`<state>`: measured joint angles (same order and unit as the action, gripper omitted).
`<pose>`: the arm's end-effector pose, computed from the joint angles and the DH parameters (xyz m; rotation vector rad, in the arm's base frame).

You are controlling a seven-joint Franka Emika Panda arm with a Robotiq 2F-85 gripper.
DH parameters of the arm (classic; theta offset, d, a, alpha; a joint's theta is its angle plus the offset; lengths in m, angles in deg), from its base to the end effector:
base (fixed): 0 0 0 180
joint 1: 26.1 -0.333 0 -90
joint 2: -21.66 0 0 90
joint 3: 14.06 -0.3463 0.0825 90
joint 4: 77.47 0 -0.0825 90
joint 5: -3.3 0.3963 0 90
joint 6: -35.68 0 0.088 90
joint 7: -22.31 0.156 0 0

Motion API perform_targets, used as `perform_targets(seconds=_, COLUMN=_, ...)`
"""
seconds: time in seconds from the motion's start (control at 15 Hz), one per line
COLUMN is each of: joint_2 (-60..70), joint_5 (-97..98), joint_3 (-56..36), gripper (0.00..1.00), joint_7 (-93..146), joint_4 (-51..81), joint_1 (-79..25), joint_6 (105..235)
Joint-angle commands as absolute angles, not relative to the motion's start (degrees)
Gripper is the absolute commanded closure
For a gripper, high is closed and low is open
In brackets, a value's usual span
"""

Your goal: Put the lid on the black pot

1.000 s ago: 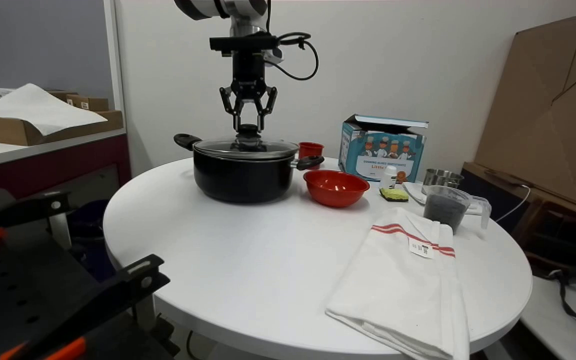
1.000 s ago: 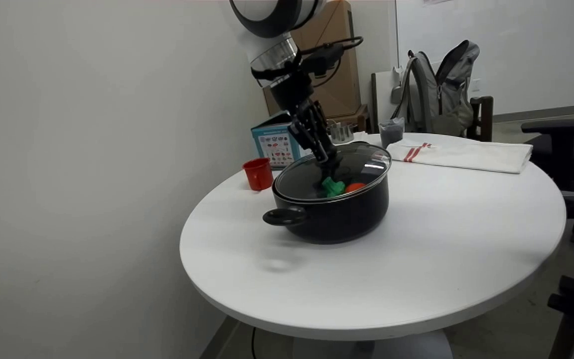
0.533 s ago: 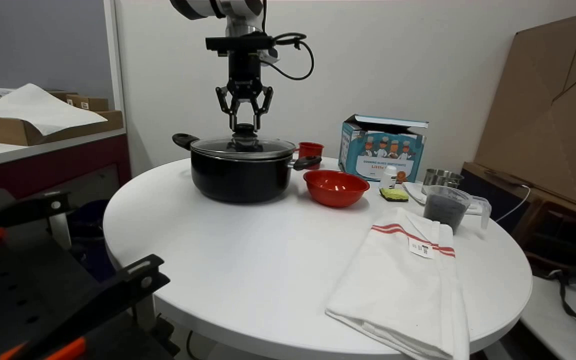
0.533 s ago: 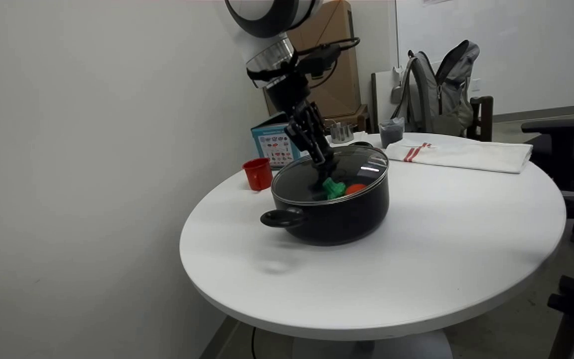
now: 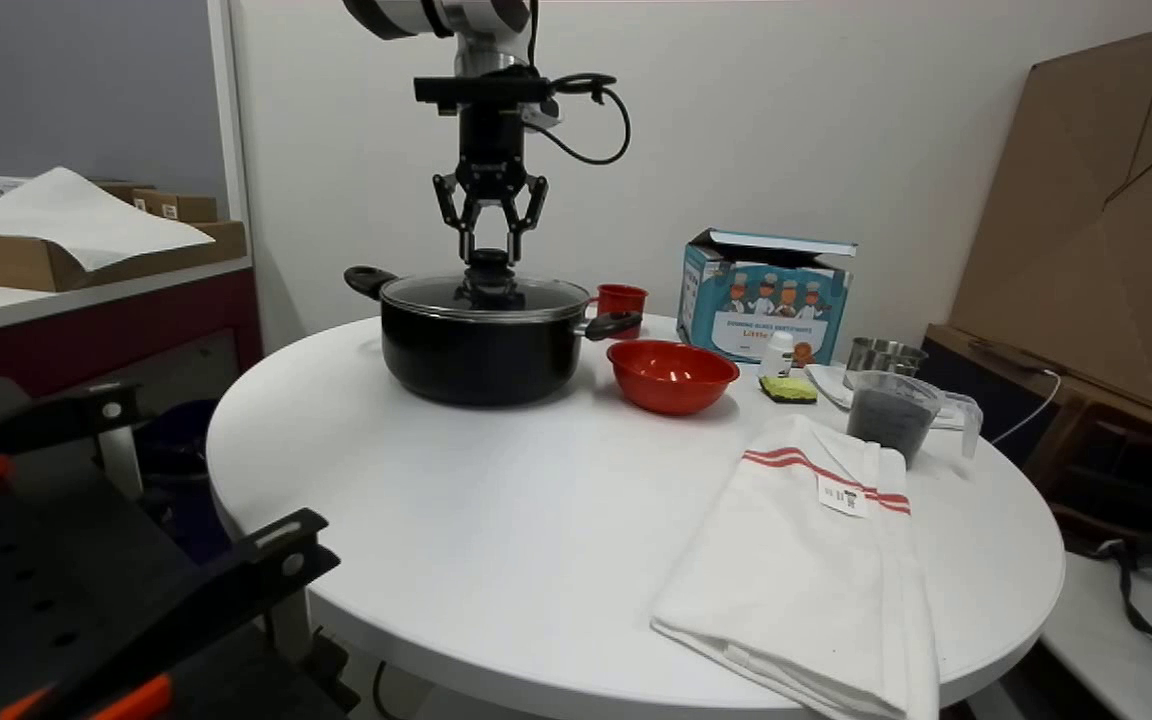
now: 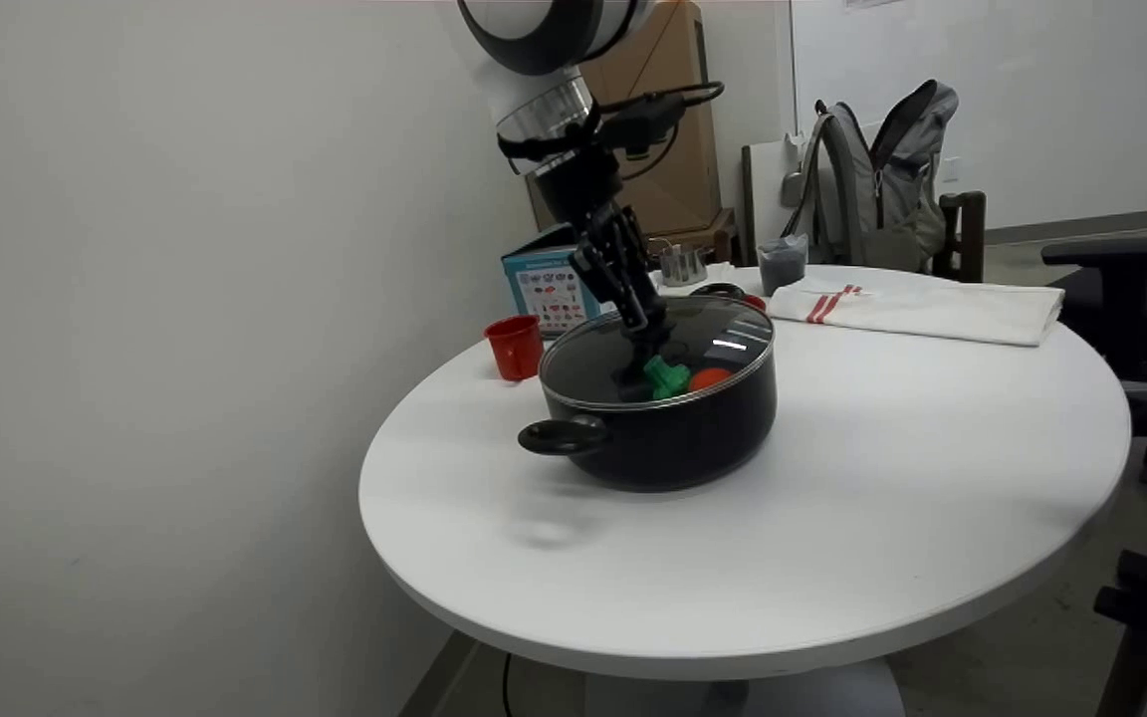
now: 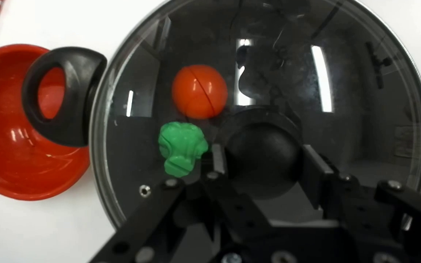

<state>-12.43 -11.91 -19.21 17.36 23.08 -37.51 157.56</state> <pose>0.6358 0.1628 0.1846 2.8456 0.7737 -0.2953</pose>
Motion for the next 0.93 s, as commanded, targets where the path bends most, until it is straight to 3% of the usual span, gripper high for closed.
perform_targets(seconds=0.0, joint_2=-10.87, joint_5=-8.52, joint_3=-21.07, gripper=0.75, joint_7=13.29, joint_4=26.08, joint_1=-34.78, joint_6=160.78)
perform_targets(seconds=0.53, joint_2=-10.12, joint_5=-5.21, joint_3=-21.96, gripper=0.75, joint_7=9.86, joint_4=28.37, joint_1=-32.70, joint_6=162.23)
perform_targets(seconds=0.6, joint_2=-10.03, joint_5=-5.24, joint_3=-21.91, gripper=0.25, joint_7=9.77, joint_4=28.38, joint_1=-32.71, joint_6=161.62)
perform_targets(seconds=0.67, joint_2=-9.82, joint_5=-5.29, joint_3=-21.88, gripper=0.23, joint_7=9.68, joint_4=28.57, joint_1=-32.67, joint_6=161.43)
perform_targets(seconds=0.87, joint_2=-9.29, joint_5=-5.55, joint_3=-21.62, gripper=0.03, joint_7=9.56, joint_4=30.17, joint_1=-32.64, joint_6=161.06)
